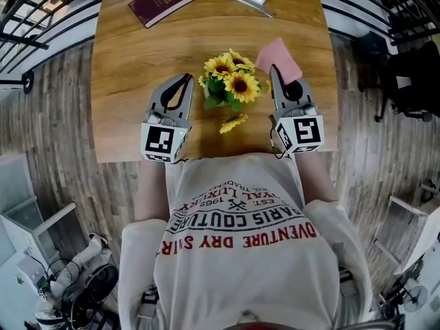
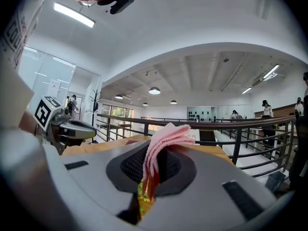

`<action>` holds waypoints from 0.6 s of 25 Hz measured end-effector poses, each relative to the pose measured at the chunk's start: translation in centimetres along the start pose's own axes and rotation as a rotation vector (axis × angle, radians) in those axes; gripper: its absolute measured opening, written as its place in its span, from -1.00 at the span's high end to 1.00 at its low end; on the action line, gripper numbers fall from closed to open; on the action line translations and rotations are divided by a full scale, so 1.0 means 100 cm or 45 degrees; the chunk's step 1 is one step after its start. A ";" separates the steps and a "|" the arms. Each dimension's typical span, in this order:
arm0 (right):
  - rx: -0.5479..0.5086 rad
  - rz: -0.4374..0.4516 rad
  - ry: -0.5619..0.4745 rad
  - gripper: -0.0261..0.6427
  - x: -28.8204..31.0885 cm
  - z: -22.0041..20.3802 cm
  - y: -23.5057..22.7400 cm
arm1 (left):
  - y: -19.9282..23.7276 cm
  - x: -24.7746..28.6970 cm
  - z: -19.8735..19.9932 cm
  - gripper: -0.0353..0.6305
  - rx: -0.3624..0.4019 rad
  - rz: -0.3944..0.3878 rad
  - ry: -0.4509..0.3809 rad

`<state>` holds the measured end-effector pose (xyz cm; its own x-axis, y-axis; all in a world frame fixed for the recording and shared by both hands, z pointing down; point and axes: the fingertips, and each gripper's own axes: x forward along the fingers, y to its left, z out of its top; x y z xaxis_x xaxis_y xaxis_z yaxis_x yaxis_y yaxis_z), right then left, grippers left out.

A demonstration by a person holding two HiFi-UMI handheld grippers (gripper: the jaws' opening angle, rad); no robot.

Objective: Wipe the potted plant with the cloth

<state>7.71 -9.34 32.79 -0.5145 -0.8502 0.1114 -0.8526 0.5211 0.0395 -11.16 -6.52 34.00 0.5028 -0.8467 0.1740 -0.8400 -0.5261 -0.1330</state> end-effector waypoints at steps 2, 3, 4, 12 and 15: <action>-0.001 0.010 -0.022 0.82 -0.005 0.007 0.004 | 0.002 -0.006 0.016 0.84 0.006 0.036 -0.046; -0.006 0.017 -0.032 0.82 -0.007 0.011 0.006 | 0.005 -0.008 0.023 0.84 -0.005 0.063 -0.058; -0.014 0.023 -0.042 0.82 -0.008 0.014 0.008 | 0.007 -0.011 0.029 0.84 -0.018 0.088 -0.061; -0.085 0.075 -0.115 0.82 -0.021 0.036 0.022 | 0.008 -0.026 0.068 0.84 0.020 0.152 -0.163; -0.104 0.095 -0.109 0.82 -0.024 0.036 0.025 | 0.007 -0.026 0.071 0.84 0.030 0.169 -0.142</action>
<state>6.45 -6.29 29.05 -0.5853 -0.8102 0.0324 -0.8030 0.5847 0.1153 -11.59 -5.20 26.49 0.4086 -0.9116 0.0446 -0.8960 -0.4099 -0.1709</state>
